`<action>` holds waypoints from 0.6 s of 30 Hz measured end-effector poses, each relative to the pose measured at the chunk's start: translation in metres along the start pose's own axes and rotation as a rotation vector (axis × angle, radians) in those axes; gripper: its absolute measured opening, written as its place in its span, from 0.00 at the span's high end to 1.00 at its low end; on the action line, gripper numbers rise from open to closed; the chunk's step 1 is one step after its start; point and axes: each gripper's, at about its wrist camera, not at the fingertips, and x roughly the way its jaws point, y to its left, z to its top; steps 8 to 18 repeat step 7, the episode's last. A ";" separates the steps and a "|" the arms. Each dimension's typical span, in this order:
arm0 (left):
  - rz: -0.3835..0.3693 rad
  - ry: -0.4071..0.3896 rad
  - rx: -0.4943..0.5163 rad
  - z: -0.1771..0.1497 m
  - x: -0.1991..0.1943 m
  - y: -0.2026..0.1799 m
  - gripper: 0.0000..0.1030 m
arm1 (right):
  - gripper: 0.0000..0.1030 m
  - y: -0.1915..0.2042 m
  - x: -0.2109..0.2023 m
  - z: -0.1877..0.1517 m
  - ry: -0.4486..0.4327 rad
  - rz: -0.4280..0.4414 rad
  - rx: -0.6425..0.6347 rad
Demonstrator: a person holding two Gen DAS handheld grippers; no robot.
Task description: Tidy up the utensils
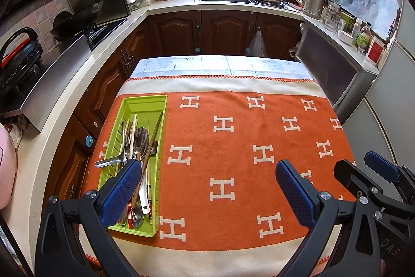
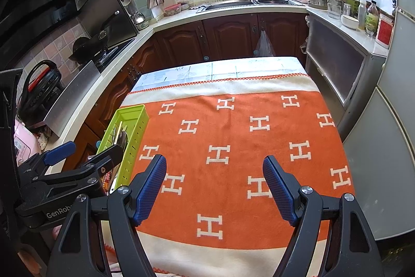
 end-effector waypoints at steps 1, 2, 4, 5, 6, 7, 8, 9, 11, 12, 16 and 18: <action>0.000 0.000 -0.001 0.000 0.000 0.000 0.01 | 0.24 0.001 0.001 -0.002 0.000 0.000 0.001; 0.000 0.000 -0.002 0.001 0.000 0.000 0.01 | 0.24 0.001 0.002 -0.002 0.000 0.001 0.001; -0.001 0.001 -0.002 0.000 0.000 0.000 0.01 | 0.24 0.000 0.001 -0.001 0.001 0.001 0.001; -0.002 0.003 -0.003 0.000 0.000 0.000 0.01 | 0.24 0.000 0.002 -0.001 0.001 0.001 0.001; -0.003 0.006 -0.003 0.000 0.001 0.001 0.01 | 0.24 -0.001 0.001 0.000 0.002 0.001 0.000; -0.005 0.009 -0.002 0.000 0.001 0.001 0.01 | 0.24 0.000 0.001 -0.001 0.003 0.000 0.001; -0.005 0.009 -0.002 0.000 0.001 0.001 0.01 | 0.24 0.000 0.001 -0.001 0.003 0.000 0.001; -0.005 0.009 -0.002 0.000 0.001 0.001 0.01 | 0.24 0.000 0.001 -0.001 0.003 0.000 0.001; -0.005 0.009 -0.002 0.000 0.001 0.001 0.01 | 0.24 0.000 0.001 -0.001 0.003 0.000 0.001; -0.005 0.009 -0.002 0.000 0.001 0.001 0.01 | 0.24 0.000 0.001 -0.001 0.003 0.000 0.001; -0.005 0.009 -0.002 0.000 0.001 0.001 0.01 | 0.24 0.000 0.001 -0.001 0.003 0.000 0.001; -0.005 0.009 -0.002 0.000 0.001 0.001 0.01 | 0.24 0.000 0.001 -0.001 0.003 0.000 0.001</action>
